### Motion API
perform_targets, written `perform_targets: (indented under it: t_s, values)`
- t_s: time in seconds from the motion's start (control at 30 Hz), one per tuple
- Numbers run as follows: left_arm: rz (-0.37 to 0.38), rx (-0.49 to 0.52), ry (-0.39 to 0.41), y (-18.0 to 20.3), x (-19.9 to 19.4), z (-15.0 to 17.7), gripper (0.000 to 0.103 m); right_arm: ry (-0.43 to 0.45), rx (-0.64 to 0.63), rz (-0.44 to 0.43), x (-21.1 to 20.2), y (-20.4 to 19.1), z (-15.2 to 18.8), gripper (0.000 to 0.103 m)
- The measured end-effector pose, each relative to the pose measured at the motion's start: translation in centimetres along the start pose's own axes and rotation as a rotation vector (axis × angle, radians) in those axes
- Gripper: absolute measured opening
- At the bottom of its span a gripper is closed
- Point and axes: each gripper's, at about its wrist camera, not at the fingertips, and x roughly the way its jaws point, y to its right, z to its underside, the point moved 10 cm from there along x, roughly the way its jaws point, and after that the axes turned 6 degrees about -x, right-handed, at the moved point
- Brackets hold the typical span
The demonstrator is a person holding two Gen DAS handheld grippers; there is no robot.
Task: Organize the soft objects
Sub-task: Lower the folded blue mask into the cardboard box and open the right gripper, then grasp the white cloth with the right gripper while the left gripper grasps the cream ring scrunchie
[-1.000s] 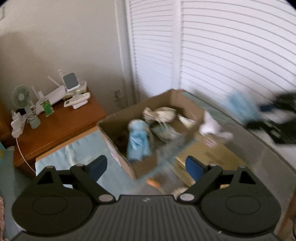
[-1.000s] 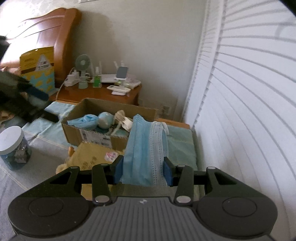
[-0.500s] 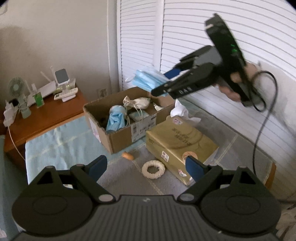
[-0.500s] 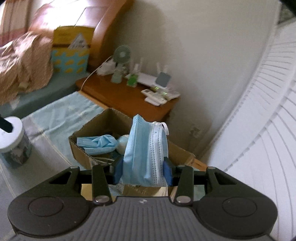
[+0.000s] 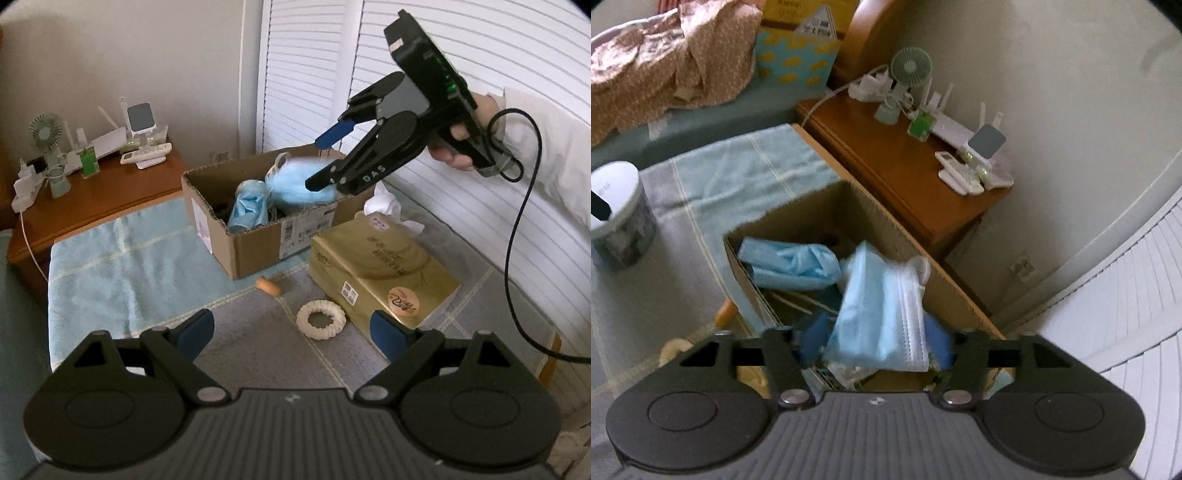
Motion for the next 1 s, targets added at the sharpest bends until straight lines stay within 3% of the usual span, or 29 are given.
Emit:
perform_targets:
  t_s: [0.33, 0.43, 0.47, 0.77, 1.0]
  values:
    - [0.017, 0.003, 0.012, 0.5, -0.5, -0.2, 0.091, -0.006, 0.082, 0.068, -1.1, 0.2, 1.5, 0.071]
    - [0.011, 0.000, 0.014, 0.4, -0.7, -0.2, 0.092, 0.019, 0.150, 0.100, -2.3, 0.4, 1.9, 0.077]
    - [0.009, 0.000, 0.014, 0.4, -0.8, -0.2, 0.092, 0.027, 0.177, 0.111, -2.8, 0.5, 2.2, 0.082]
    - [-0.005, 0.009, 0.028, 0.6, -1.6, -0.2, 0.092, 0.026, 0.558, 0.118, -5.7, 1.0, 6.7, 0.083]
    - [-0.009, 0.014, 0.023, 1.0, -1.5, 0.0, 0.092, 0.025, 0.723, 0.100, -6.5, 0.8, 9.3, 0.082]
